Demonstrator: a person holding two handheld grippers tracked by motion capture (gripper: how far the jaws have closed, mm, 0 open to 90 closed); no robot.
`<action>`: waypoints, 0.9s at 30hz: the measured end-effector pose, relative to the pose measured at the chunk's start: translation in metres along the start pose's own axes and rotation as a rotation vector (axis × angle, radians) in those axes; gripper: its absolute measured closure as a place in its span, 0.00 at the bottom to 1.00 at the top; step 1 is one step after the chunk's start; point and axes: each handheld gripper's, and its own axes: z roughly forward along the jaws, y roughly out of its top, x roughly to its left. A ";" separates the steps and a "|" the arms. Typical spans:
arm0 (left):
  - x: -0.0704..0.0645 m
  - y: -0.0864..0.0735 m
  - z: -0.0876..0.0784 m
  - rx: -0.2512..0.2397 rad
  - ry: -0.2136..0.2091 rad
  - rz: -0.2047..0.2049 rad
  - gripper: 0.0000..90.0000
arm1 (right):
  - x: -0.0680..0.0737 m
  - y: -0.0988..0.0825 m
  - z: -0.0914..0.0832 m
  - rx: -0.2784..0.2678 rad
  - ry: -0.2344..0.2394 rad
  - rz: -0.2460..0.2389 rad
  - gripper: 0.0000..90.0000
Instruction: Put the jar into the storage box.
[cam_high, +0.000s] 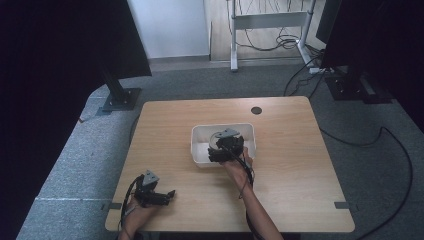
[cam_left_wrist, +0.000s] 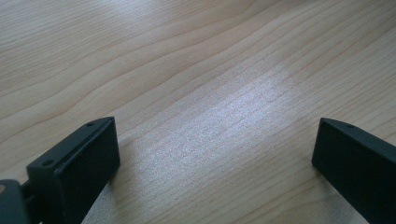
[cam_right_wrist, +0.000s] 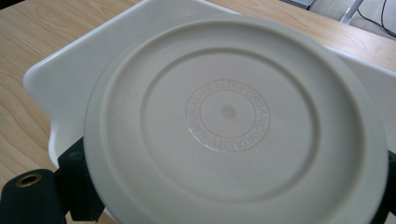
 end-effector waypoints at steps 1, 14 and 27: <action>0.000 0.000 0.000 0.000 0.000 0.000 0.01 | 0.001 0.000 0.001 0.002 0.002 0.001 0.11; 0.000 0.000 0.000 0.000 0.000 -0.001 0.01 | 0.007 -0.006 0.021 0.036 -0.001 0.001 0.10; 0.000 0.000 0.000 0.000 0.000 -0.001 0.01 | 0.006 -0.011 0.029 0.070 0.007 0.018 0.10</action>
